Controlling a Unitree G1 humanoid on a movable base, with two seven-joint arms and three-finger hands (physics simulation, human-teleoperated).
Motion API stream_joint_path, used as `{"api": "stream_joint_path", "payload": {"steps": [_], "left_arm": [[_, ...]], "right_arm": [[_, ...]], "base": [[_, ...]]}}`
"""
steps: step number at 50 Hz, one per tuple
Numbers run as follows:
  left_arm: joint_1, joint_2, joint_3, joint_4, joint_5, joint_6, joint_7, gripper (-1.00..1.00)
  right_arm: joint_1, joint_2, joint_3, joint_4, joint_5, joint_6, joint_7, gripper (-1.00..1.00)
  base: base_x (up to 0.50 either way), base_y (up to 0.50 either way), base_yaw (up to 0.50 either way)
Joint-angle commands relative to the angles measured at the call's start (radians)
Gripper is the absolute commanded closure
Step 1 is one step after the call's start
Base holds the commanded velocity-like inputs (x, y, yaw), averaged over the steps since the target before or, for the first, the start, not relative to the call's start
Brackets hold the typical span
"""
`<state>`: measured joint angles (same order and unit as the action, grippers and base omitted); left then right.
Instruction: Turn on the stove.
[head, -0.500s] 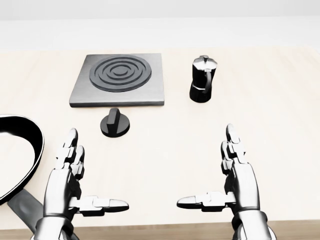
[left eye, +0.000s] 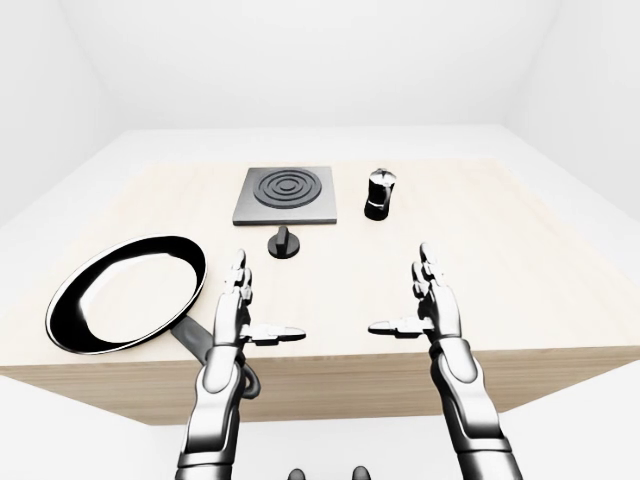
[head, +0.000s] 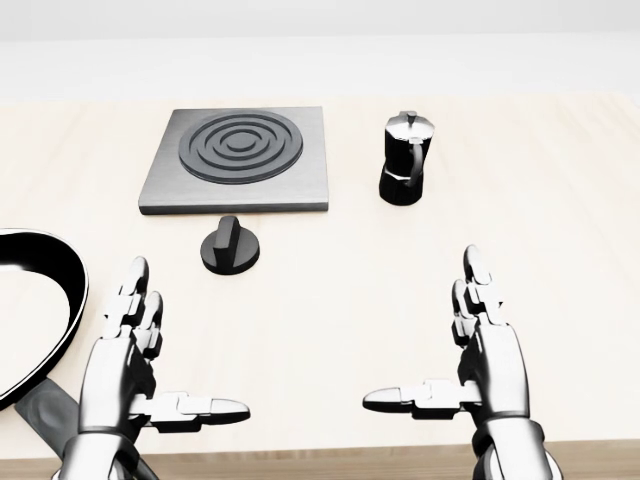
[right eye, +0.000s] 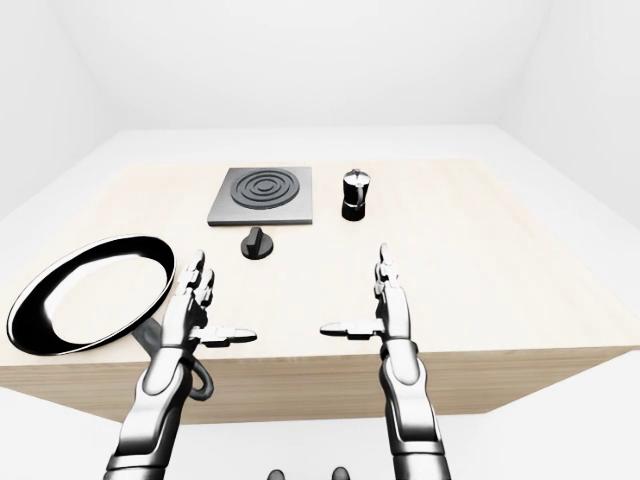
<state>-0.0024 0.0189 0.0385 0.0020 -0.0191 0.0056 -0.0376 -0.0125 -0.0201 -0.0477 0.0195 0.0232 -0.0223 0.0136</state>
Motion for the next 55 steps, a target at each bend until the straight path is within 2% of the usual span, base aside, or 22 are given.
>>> {"api": "stream_joint_path", "payload": {"steps": [1, 13, 16, 20, 28, 42, 47, 55], "left_arm": [[-0.004, 0.001, 0.003, 0.01, -0.001, -0.006, -0.001, -1.0], [-0.002, 0.002, 0.001, 0.005, 0.001, -0.002, -0.002, -1.0], [0.0, 0.001, 0.0, -0.001, 0.001, 0.002, -0.002, -1.0], [-0.001, 0.001, 0.001, 0.007, 0.002, -0.005, -0.003, -1.0], [0.003, 0.001, 0.0, -0.005, 0.002, 0.003, -0.003, -1.0], [-0.005, 0.002, 0.002, 0.022, 0.001, -0.015, -0.005, -1.0], [-0.002, 0.002, 0.0, 0.01, 0.002, -0.006, -0.004, -1.0], [-0.005, 0.003, 0.002, 0.023, 0.002, -0.016, -0.006, -1.0]], "right_arm": [[-0.005, -0.002, -0.003, 0.01, 0.003, -0.005, -0.001, -1.0], [0.002, -0.002, -0.003, -0.007, 0.005, 0.005, 0.0, -1.0], [-0.001, -0.002, -0.004, -0.001, 0.005, 0.001, 0.001, -1.0], [0.0, -0.002, -0.003, -0.002, 0.005, 0.001, 0.001, -1.0], [0.003, -0.002, -0.003, -0.003, 0.005, -0.002, 0.003, -1.0], [-0.002, -0.002, -0.003, 0.009, 0.007, -0.003, 0.004, -1.0], [-0.002, -0.002, -0.003, 0.014, 0.007, -0.008, 0.005, -1.0], [-0.004, -0.002, -0.002, 0.017, 0.006, -0.007, 0.006, -1.0]], "base": [[0.0, 0.0, 0.0], [0.16, 0.0, 0.0], [0.26, 0.0, 0.0], [0.28, 0.0, 0.0], [0.28, 0.0, 0.0], [0.26, 0.0, 0.0], [0.2, 0.0, 0.0], [0.14, 0.0, 0.0]]}}
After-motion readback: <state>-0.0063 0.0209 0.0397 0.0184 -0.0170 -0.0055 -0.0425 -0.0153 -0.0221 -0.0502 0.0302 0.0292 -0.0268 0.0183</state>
